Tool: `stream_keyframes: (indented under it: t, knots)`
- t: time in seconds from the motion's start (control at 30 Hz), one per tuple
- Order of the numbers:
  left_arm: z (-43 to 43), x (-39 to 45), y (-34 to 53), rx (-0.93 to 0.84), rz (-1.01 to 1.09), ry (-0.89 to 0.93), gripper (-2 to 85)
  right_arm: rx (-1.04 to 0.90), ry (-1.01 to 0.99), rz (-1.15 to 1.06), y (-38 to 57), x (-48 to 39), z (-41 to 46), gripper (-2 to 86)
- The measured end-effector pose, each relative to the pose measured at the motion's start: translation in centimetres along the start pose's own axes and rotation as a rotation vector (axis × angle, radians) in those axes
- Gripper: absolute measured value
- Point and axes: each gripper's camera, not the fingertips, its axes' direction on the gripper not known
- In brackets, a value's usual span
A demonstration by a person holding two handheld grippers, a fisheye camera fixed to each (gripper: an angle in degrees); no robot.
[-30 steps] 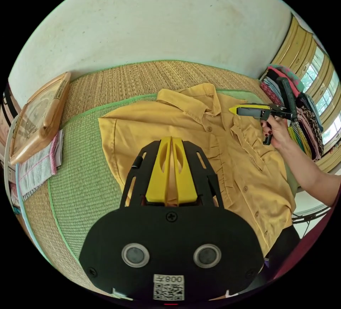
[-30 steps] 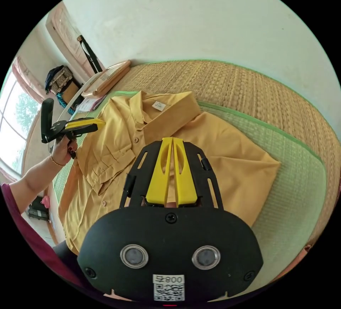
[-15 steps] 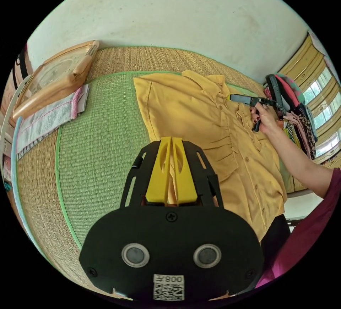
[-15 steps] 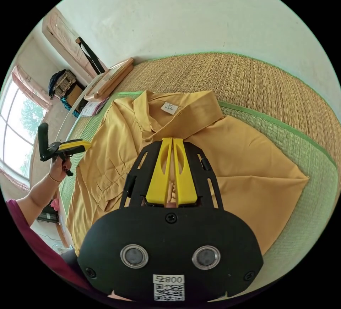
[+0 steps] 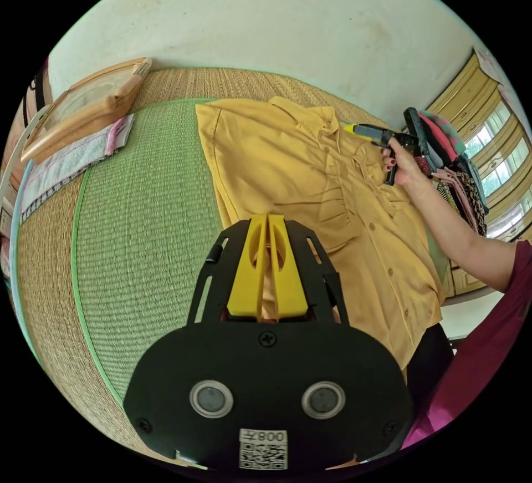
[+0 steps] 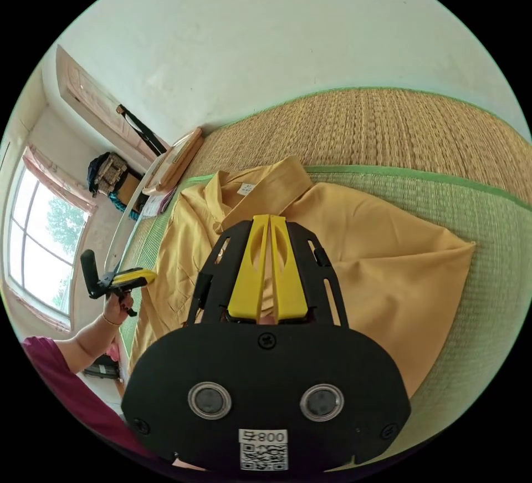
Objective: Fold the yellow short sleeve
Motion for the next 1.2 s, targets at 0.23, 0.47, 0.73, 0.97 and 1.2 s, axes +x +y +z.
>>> stream_keyframes:
  t: [0.23, 0.47, 0.73, 0.97, 1.2]
  knots:
    - [-2.8, -1.5, 1.5, 0.007, -0.019, 0.013, 0.2, -0.052, 0.022, 0.119, -3.0, 4.9, 2.1, 0.2]
    - [-7.0, -2.3, 3.2, -0.002, -0.066, 0.038, 0.2, -0.014, 0.013, 0.084, -3.4, 3.6, -1.8, 0.1]
    - [-10.9, -2.5, 4.9, 0.0, -0.048, 0.056, 0.2, -0.09, -0.014, -0.24, -5.8, -7.5, 1.9, 0.1]
    - [-15.5, -3.0, 6.8, -0.003, -0.022, 0.072, 0.2, -0.174, 0.11, -0.239, -7.8, -7.4, 8.8, 0.1]
    - [-20.2, -3.4, 8.5, -0.003, -0.026, 0.081, 0.2, -0.162, 0.072, -0.161, -8.5, -5.0, 6.0, 0.1]
